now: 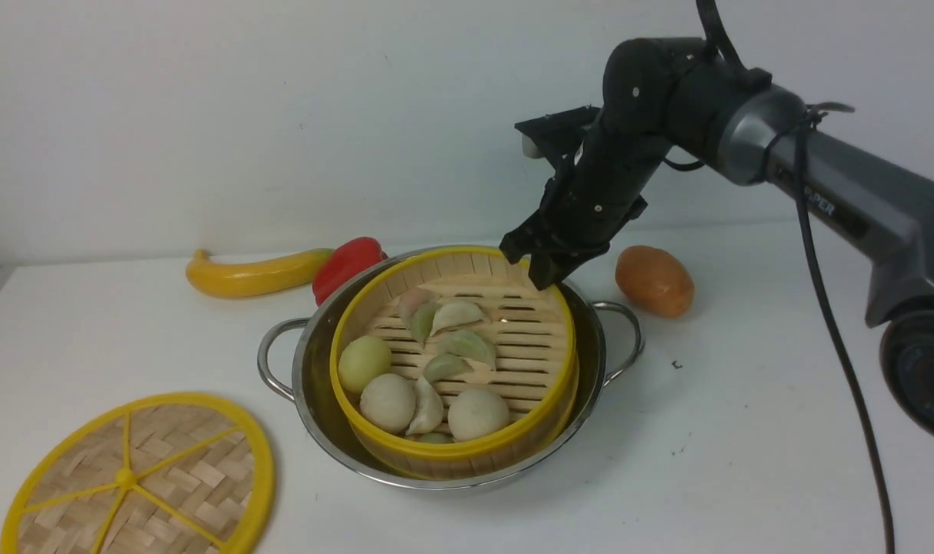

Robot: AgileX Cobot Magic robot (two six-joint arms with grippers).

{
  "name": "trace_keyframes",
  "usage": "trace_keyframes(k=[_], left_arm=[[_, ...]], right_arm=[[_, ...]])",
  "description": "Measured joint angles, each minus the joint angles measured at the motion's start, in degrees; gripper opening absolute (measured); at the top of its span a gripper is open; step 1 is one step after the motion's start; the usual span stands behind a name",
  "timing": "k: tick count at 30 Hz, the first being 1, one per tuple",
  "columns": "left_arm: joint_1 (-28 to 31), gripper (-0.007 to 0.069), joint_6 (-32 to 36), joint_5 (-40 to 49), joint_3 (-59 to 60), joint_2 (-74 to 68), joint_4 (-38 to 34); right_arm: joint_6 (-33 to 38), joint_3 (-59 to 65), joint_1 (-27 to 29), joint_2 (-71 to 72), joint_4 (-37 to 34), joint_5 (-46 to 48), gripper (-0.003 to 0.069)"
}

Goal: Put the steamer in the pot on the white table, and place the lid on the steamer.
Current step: 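Place the bamboo steamer basket of food into the steel pot with the right gripper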

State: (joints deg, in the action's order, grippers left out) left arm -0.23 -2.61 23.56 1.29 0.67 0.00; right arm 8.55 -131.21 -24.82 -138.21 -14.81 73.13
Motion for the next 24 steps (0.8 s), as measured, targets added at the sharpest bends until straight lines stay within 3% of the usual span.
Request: trace_keyframes(k=[20,24], left_arm=[[0.0,0.0311,0.0,0.0,0.0,0.0,0.0],[0.0,0.0311,0.0,0.0,0.0,0.0,0.0]], right_arm=[[-0.49,0.46,0.0,-0.95,-2.29,-1.05,0.0055],[-0.76,0.46,0.0,-0.95,-2.47,-1.05,0.009]])
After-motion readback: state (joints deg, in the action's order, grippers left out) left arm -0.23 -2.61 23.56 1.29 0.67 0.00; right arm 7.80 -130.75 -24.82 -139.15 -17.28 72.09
